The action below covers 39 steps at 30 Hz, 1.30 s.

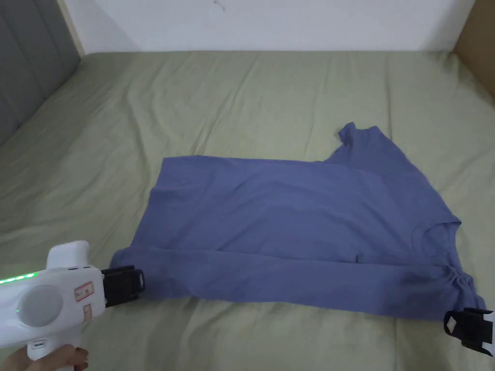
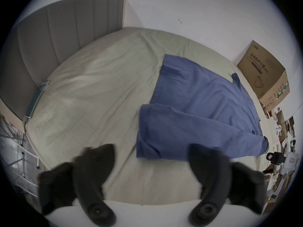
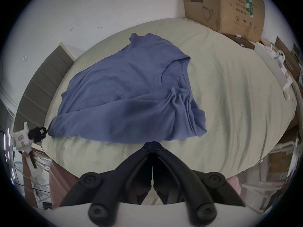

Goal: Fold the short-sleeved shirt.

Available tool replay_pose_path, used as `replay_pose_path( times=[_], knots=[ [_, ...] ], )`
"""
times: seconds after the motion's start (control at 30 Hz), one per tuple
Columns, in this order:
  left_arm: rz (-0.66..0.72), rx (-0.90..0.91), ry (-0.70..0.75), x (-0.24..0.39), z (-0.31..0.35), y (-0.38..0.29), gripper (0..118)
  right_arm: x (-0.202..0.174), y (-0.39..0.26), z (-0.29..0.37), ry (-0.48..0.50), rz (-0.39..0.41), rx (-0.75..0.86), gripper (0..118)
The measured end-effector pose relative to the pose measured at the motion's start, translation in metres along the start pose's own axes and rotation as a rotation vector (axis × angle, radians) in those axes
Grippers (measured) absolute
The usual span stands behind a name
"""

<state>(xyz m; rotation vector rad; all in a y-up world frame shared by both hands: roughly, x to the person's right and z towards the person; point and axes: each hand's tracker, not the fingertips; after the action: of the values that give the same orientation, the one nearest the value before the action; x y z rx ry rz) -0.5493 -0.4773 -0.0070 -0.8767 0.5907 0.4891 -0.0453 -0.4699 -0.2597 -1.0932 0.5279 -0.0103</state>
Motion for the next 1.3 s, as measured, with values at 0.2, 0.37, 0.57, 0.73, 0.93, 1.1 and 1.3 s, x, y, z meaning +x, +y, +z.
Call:
replay_pose_path(
  times=[0.2, 0.37, 0.57, 0.73, 0.93, 1.1, 1.3],
  knots=[
    [-0.035, -0.083, 0.044, 0.0, -0.036, -0.007, 20, -0.001, -0.003, 0.004, -0.023, 0.018, -0.008, 1],
    [-0.083, -0.074, 0.028, 0.006, -0.022, 0.007, 9, 0.011, 0.023, -0.013, -0.074, 0.051, 0.048, 86],
    [-0.084, -0.063, -0.001, 0.006, -0.004, 0.013, 9, 0.039, 0.029, -0.061, -0.06, -0.028, -0.034, 18],
    [-0.106, -0.057, -0.009, 0.007, 0.011, 0.011, 9, 0.029, 0.031, -0.031, -0.03, 0.012, 0.01, 11],
    [-0.144, -0.047, -0.029, 0.006, 0.042, -0.002, 9, 0.035, 0.022, 0.005, -0.02, 0.002, 0.027, 8],
    [-0.177, -0.069, 0.005, -0.001, 0.062, -0.035, 9, 0.038, -0.016, 0.022, -0.031, 0.014, -0.011, 8],
    [-0.203, -0.079, 0.093, 0.001, 0.055, -0.047, 79, 0.04, -0.042, 0.01, -0.098, 0.044, -0.045, 25]
  ],
)
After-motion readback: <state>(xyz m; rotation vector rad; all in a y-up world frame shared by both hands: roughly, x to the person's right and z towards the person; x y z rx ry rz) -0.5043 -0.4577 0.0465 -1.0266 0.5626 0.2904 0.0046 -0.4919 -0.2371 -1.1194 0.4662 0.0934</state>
